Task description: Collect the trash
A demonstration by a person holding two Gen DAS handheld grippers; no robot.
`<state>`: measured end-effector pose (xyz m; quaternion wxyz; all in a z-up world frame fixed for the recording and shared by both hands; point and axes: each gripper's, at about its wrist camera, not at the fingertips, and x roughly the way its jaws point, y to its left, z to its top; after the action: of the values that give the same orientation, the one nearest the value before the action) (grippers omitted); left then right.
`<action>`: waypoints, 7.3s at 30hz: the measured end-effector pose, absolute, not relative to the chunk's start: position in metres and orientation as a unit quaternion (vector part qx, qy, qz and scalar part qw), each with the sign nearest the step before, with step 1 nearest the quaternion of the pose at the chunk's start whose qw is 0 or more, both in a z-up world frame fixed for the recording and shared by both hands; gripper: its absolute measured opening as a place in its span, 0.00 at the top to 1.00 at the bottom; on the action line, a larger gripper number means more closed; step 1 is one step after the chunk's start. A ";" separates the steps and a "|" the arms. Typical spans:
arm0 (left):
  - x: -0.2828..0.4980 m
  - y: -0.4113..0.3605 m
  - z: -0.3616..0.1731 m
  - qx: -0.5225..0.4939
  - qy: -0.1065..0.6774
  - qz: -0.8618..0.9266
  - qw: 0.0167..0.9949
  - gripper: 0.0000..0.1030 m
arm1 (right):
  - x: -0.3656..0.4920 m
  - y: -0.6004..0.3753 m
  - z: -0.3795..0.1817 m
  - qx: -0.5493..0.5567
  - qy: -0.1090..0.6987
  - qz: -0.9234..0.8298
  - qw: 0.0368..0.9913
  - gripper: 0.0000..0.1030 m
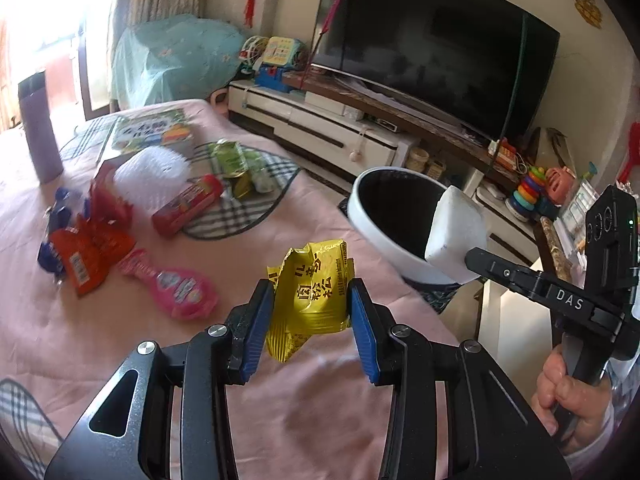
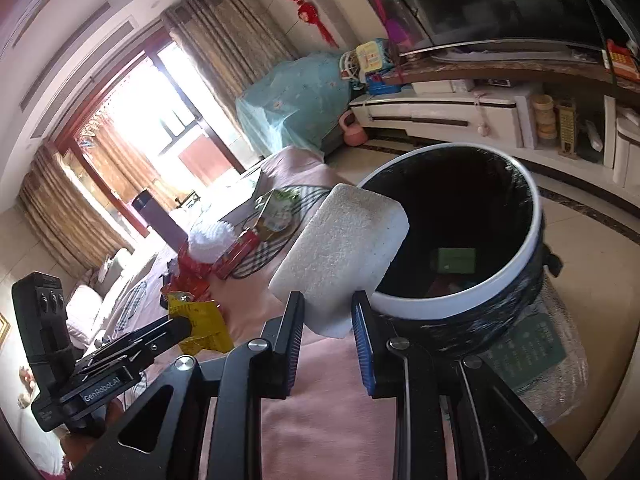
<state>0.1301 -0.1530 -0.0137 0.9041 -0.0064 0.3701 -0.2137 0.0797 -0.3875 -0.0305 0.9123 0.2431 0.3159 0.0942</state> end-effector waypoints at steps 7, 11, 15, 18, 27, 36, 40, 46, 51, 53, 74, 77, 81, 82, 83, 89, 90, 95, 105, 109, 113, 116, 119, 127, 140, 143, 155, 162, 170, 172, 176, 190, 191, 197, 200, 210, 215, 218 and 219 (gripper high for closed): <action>0.139 -0.181 -0.011 0.007 0.372 -0.229 0.900 0.79 | 0.079 -0.408 -0.028 0.246 0.312 0.079 0.914 0.76; 0.142 -0.195 -0.010 0.014 0.369 -0.237 0.899 0.79 | 0.082 -0.418 -0.027 0.245 0.310 0.073 0.916 0.76; 0.145 -0.202 -0.011 0.019 0.370 -0.243 0.897 0.85 | 0.084 -0.424 -0.027 0.246 0.310 0.072 0.915 0.76; 0.148 -0.201 -0.016 0.018 0.378 -0.240 0.894 0.86 | 0.083 -0.426 -0.027 0.247 0.308 0.072 0.916 0.76; 0.145 -0.186 -0.027 0.004 0.396 -0.241 0.886 0.38 | 0.079 -0.426 -0.028 0.249 0.307 0.081 0.915 0.76; 0.159 -0.215 -0.061 0.048 0.416 -0.234 0.878 0.67 | 0.082 -0.433 -0.036 0.256 0.317 0.076 0.910 0.76; 0.164 -0.211 -0.061 0.033 0.419 -0.238 0.876 0.75 | 0.082 -0.434 -0.037 0.255 0.318 0.075 0.910 0.76; 0.158 -0.210 -0.045 0.026 0.405 -0.247 0.880 0.76 | 0.080 -0.440 -0.037 0.256 0.314 0.073 0.911 0.76; 0.159 -0.222 -0.026 0.026 0.389 -0.265 0.882 0.76 | 0.084 -0.446 -0.034 0.252 0.317 0.071 0.912 0.76; 0.164 -0.230 -0.021 0.029 0.386 -0.269 0.882 0.76 | 0.088 -0.448 -0.031 0.248 0.318 0.072 0.912 0.76; 0.213 -0.293 -0.024 0.043 0.407 -0.293 0.864 0.65 | 0.125 -0.475 -0.038 0.215 0.364 0.058 0.904 0.72; 0.215 -0.293 -0.026 0.042 0.412 -0.292 0.862 0.54 | 0.129 -0.481 -0.041 0.225 0.367 0.057 0.901 0.70; 0.212 -0.282 -0.027 0.033 0.410 -0.286 0.866 0.39 | 0.127 -0.486 -0.040 0.237 0.364 0.055 0.899 0.56; 0.210 -0.278 -0.027 0.030 0.410 -0.286 0.866 0.39 | 0.125 -0.486 -0.039 0.239 0.362 0.053 0.900 0.52; 0.209 -0.274 -0.027 0.027 0.410 -0.285 0.866 0.39 | 0.122 -0.486 -0.038 0.242 0.358 0.054 0.900 0.51; 0.184 -0.238 -0.025 0.010 0.405 -0.265 0.875 0.31 | 0.105 -0.472 -0.030 0.254 0.338 0.060 0.904 0.22; 0.182 -0.232 -0.026 0.009 0.404 -0.261 0.877 0.29 | 0.103 -0.467 -0.028 0.255 0.333 0.061 0.906 0.17; 0.159 -0.178 -0.033 -0.012 0.404 -0.222 0.887 0.27 | 0.093 -0.430 -0.022 0.247 0.328 0.075 0.909 0.07; 0.126 -0.070 -0.038 -0.045 0.401 -0.130 0.906 0.27 | 0.091 -0.336 -0.029 0.203 0.340 0.130 0.909 0.04; 0.117 -0.032 -0.039 -0.057 0.393 -0.099 0.912 0.27 | 0.091 -0.303 -0.030 0.194 0.331 0.151 0.911 0.04; 0.114 0.003 -0.044 -0.073 0.396 -0.071 0.913 0.27 | 0.092 -0.268 -0.029 0.148 0.327 0.171 0.917 0.04; 0.115 0.022 -0.048 -0.087 0.397 -0.059 0.912 0.27 | 0.093 -0.245 -0.027 0.109 0.330 0.187 0.919 0.04; 0.121 0.038 -0.048 -0.096 0.397 -0.051 0.911 0.27 | 0.098 -0.223 -0.028 0.076 0.336 0.204 0.916 0.05; 0.152 0.050 -0.050 -0.108 0.401 -0.065 0.907 0.29 | 0.134 -0.192 -0.040 0.043 0.370 0.236 0.898 0.28; 0.217 0.031 -0.064 -0.097 0.425 -0.083 0.896 0.41 | 0.184 -0.168 -0.065 0.013 0.415 0.258 0.872 0.48; 0.225 0.027 -0.071 -0.095 0.432 -0.087 0.892 0.61 | 0.186 -0.164 -0.068 0.003 0.420 0.257 0.871 0.56; 0.200 0.016 -0.066 -0.086 0.420 -0.113 0.896 0.98 | 0.154 -0.199 -0.059 0.045 0.406 0.248 0.878 0.59; 0.201 0.016 -0.069 -0.113 0.433 -0.102 0.889 0.80 | 0.135 -0.232 -0.063 0.087 0.408 0.224 0.881 0.59; 0.239 0.010 -0.076 -0.125 0.441 -0.065 0.886 0.38 | 0.129 -0.247 -0.062 0.108 0.405 0.212 0.883 0.59; 0.245 0.008 -0.076 -0.124 0.435 -0.065 0.889 0.39 | 0.128 -0.249 -0.062 0.110 0.405 0.211 0.883 0.59; 0.247 -0.001 -0.075 -0.107 0.430 -0.073 0.894 0.59 | 0.127 -0.254 -0.063 0.115 0.404 0.207 0.884 0.59; 0.166 -0.034 -0.049 -0.077 0.399 -0.147 0.902 0.63 | 0.106 -0.290 -0.051 0.138 0.380 0.186 0.896 0.60; 0.162 -0.039 -0.047 -0.074 0.398 -0.155 0.901 0.63 | 0.104 -0.293 -0.051 0.141 0.378 0.184 0.896 0.60; 0.145 -0.066 -0.043 -0.059 0.399 -0.189 0.896 0.63 | 0.096 -0.315 -0.047 0.164 0.364 0.169 0.901 0.60; 0.141 -0.079 -0.042 -0.050 0.400 -0.203 0.892 0.63 | 0.092 -0.323 -0.044 0.170 0.357 0.161 0.905 0.60; 0.135 -0.135 -0.028 -0.016 0.390 -0.253 0.885 0.63 | 0.081 -0.360 -0.032 0.187 0.332 0.133 0.915 0.60; 0.137 -0.160 -0.019 -0.003 0.381 -0.276 0.882 0.63 | 0.078 -0.387 -0.029 0.197 0.322 0.110 0.919 0.60; 0.142 -0.178 -0.015 0.008 0.379 -0.288 0.880 0.63 | 0.077 -0.403 -0.027 0.202 0.317 0.096 0.922 0.60; 0.143 -0.183 -0.013 0.010 0.379 -0.291 0.879 0.63 | 0.076 -0.408 -0.028 0.204 0.317 0.092 0.922 0.60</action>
<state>0.1434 -0.1826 -0.0134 0.8786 0.0100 0.3785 -0.2909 0.0765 -0.4083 -0.0277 0.9219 0.2036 0.3166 0.0924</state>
